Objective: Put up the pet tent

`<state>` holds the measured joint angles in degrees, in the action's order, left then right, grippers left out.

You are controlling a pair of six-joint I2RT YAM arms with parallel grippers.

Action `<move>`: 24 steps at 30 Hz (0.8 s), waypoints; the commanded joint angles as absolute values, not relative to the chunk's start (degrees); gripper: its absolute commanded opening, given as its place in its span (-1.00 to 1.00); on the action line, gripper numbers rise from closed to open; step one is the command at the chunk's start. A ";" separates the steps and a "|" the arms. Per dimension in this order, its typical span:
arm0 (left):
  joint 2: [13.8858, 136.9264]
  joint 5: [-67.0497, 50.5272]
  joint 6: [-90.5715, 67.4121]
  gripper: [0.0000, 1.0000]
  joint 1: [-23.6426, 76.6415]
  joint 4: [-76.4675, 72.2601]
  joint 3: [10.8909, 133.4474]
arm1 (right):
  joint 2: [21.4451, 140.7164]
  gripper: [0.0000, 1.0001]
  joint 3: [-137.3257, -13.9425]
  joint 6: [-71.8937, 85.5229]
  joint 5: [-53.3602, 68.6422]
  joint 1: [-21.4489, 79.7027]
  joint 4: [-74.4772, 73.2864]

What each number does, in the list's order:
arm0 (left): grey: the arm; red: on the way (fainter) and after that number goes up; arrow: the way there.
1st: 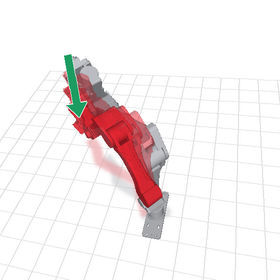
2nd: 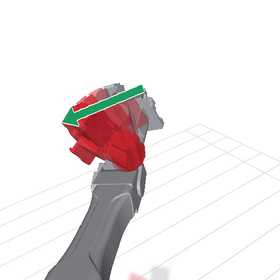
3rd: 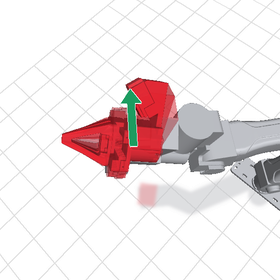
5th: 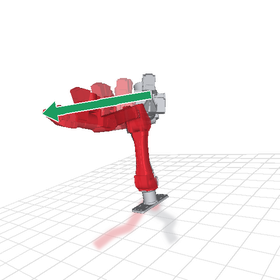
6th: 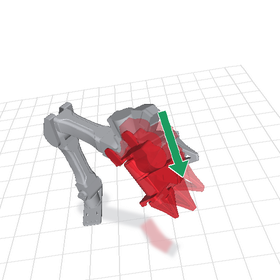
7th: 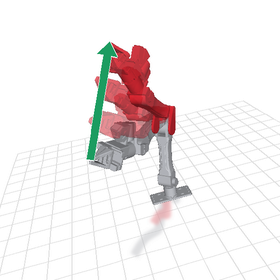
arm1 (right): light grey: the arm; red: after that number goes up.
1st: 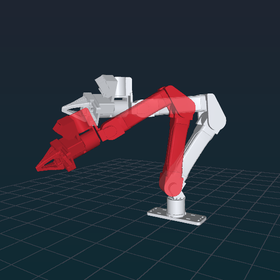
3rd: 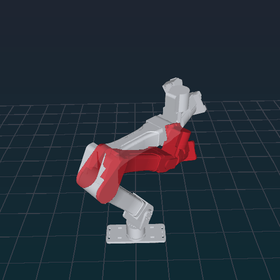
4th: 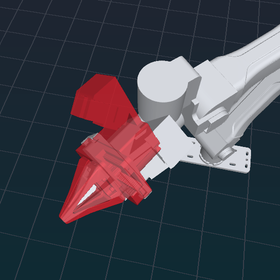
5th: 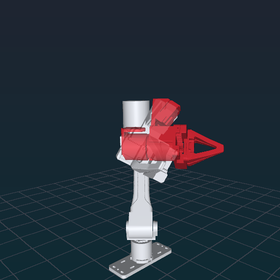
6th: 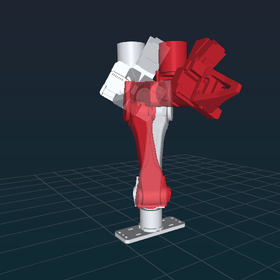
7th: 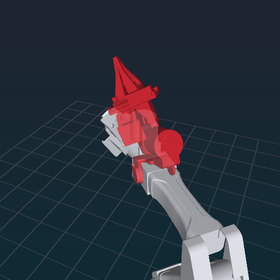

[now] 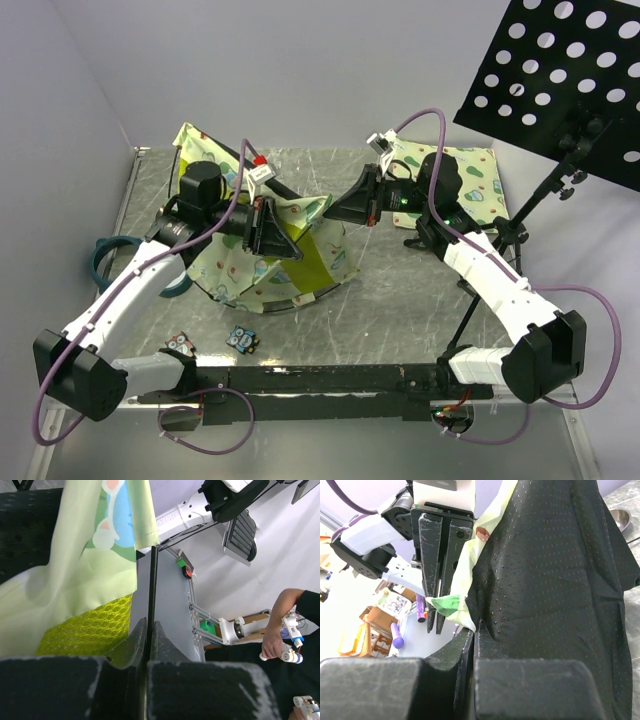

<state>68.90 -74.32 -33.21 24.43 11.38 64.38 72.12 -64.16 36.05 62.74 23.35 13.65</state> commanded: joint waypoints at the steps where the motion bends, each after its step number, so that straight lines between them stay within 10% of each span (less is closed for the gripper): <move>1: 70.75 -70.93 -33.66 -0.99 23.64 16.26 66.18 | 70.93 -1.00 -66.45 36.21 65.39 23.29 16.52; 24: 70.58 -72.33 -36.83 -0.99 20.30 13.97 63.72 | 71.81 -1.00 -66.01 38.14 68.38 23.12 21.09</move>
<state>69.87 -75.88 -35.55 21.91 10.39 64.51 72.75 -64.16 36.16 63.99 23.35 15.59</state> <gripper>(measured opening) 0.043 0.010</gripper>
